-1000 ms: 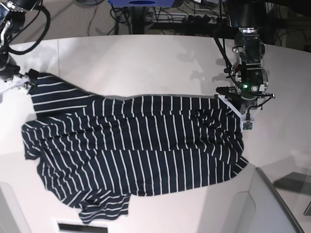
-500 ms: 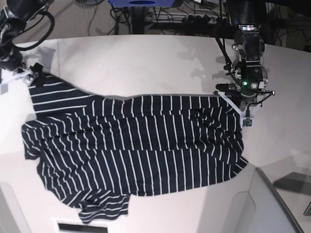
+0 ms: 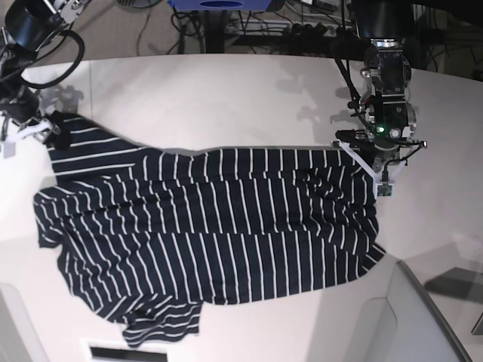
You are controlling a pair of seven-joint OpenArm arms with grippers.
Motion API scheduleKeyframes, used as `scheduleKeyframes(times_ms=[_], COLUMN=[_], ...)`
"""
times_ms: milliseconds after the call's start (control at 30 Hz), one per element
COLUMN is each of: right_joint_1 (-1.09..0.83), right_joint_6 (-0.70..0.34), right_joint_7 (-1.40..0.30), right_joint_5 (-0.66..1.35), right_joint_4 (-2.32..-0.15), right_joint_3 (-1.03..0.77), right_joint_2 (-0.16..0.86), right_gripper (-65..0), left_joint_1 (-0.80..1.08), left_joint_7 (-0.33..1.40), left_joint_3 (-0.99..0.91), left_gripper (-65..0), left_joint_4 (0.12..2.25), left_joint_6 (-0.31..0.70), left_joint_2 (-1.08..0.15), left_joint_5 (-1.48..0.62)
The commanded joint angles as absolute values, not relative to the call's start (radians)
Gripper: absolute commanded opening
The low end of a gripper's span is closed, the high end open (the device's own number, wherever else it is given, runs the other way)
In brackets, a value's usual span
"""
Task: Layout the t-shirt on the table in an organized manner, then fold the t-shirt properly
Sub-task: 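Grasp the shirt corner with the right gripper and pull it outward, then release the shirt with the left gripper and reposition it along the edge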
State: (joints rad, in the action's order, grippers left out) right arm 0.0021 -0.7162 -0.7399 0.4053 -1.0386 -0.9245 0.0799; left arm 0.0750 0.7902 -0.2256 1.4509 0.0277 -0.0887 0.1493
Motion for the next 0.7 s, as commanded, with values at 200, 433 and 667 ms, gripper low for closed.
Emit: scheduleKeyframes(times_ms=[200, 433, 667], right_joint_1=[-0.007, -0.008, -0.048], right_joint_6=[-0.698, -0.698, -0.698], right_joint_7=[-0.820, -0.828, -1.001], right_joint_5=[0.341, 0.341, 0.340], right_joint_4=[-1.026, -1.032, -1.256], right_joint_3=[-0.917, -0.918, -0.920], right_joint_2=[0.074, 0.074, 0.068], right_gripper=[-32.4, -63.2, -64.5], left_joint_1=[0.064, 0.094, 0.197], left_joint_7=[0.774, 0.777, 0.808], left_joint_3=[-0.228, -0.228, -0.229], left_gripper=[-65.0, -65.0, -65.0], left_joint_4=[1.469, 1.515, 1.643], left_joint_6=[0.022, 0.022, 0.018], left_joint_2=[-0.096, -0.094, -0.088], left_joint_5=[0.153, 0.150, 0.156])
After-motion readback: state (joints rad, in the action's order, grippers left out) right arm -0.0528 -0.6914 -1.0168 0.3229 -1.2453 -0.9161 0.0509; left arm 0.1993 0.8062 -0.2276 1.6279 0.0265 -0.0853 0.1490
